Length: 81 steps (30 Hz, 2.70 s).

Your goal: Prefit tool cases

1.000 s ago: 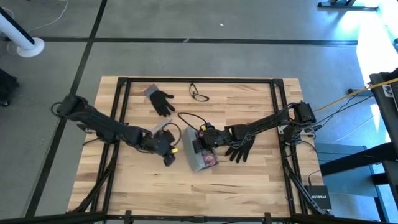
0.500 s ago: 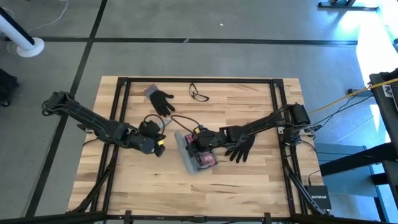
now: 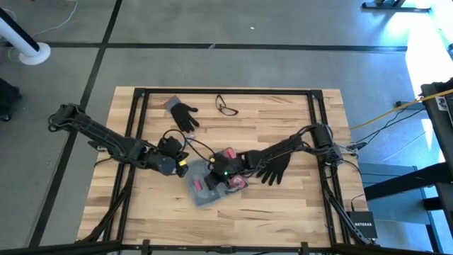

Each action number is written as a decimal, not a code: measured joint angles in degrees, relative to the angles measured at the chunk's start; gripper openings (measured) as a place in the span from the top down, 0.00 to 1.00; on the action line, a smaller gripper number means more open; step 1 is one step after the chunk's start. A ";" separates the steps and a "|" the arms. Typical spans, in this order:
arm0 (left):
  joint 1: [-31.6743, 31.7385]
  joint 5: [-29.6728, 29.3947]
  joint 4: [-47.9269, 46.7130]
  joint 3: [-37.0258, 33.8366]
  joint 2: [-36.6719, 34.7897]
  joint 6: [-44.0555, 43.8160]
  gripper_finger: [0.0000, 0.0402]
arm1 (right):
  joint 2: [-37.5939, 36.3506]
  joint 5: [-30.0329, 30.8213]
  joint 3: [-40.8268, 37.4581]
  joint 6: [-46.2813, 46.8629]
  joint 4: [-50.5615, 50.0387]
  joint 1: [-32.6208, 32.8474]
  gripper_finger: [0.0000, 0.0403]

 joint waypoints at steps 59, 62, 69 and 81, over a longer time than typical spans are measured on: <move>-13.35 -0.93 20.18 -9.64 23.32 -55.83 1.00 | -15.67 6.96 -15.37 -13.75 -27.45 -6.67 1.00; -12.06 -0.54 19.43 -9.64 22.87 -53.92 1.00 | -15.67 6.92 -15.43 -10.50 -27.45 -4.56 1.00; -10.78 -1.57 10.57 -9.86 18.89 -50.00 1.00 | -16.16 7.34 -15.41 -3.39 -24.98 1.33 1.00; -11.31 -1.07 15.83 -9.79 16.01 -45.86 1.00 | -28.89 12.54 -15.32 -7.80 -52.22 -0.40 1.00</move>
